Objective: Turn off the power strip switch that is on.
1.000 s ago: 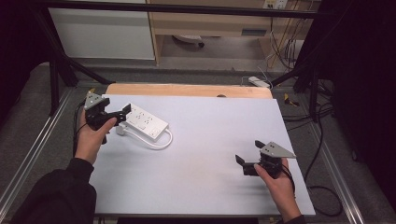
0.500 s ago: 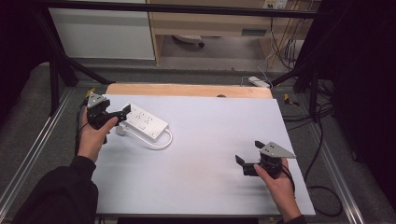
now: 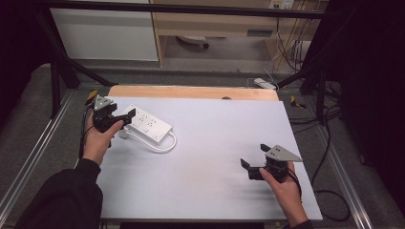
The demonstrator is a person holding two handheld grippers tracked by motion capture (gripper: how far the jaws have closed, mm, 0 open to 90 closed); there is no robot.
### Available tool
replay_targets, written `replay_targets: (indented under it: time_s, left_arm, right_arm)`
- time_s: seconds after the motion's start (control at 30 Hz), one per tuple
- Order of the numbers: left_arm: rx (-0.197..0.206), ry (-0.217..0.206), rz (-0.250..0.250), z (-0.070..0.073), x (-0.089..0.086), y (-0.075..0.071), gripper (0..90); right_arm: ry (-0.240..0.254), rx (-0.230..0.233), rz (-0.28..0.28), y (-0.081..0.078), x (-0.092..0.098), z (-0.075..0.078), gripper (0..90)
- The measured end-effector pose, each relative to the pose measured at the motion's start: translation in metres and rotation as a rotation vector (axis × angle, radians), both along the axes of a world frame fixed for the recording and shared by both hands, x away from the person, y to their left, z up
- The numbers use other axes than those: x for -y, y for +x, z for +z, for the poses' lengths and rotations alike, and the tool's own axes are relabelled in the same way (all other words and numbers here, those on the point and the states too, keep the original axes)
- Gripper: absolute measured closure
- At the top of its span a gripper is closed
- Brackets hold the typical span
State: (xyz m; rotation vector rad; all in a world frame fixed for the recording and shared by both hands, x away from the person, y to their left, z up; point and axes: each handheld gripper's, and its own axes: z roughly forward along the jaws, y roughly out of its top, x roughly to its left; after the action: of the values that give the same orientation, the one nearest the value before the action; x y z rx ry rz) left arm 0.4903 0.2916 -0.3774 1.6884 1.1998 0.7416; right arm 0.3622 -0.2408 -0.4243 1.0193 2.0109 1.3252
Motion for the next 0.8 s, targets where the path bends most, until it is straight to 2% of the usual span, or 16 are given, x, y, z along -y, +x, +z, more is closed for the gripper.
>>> replay_targets:
  time_s: [0.2,0.37,0.53,0.8]
  left_arm:
    - [-0.006,-0.014,-0.007,-0.0017,-0.0007,0.0012,33.0]
    - [-0.004,0.000,-0.004,-0.0020,-0.0004,0.0011,42.1]
    - [-0.024,0.021,-0.006,-0.0040,-0.0001,0.0010,56.8]
    - [-0.034,0.024,-0.027,-0.0067,0.0013,0.0020,75.0]
  right_arm:
    - [0.002,-0.002,-0.002,-0.0001,0.0000,0.0000,4.2]
    - [0.001,-0.003,-0.001,0.0001,-0.0002,-0.0002,4.2]
    - [0.004,-0.006,-0.001,-0.0001,-0.0007,-0.0002,4.3]
    - [0.003,-0.005,-0.004,0.0001,-0.0013,-0.0003,4.3]
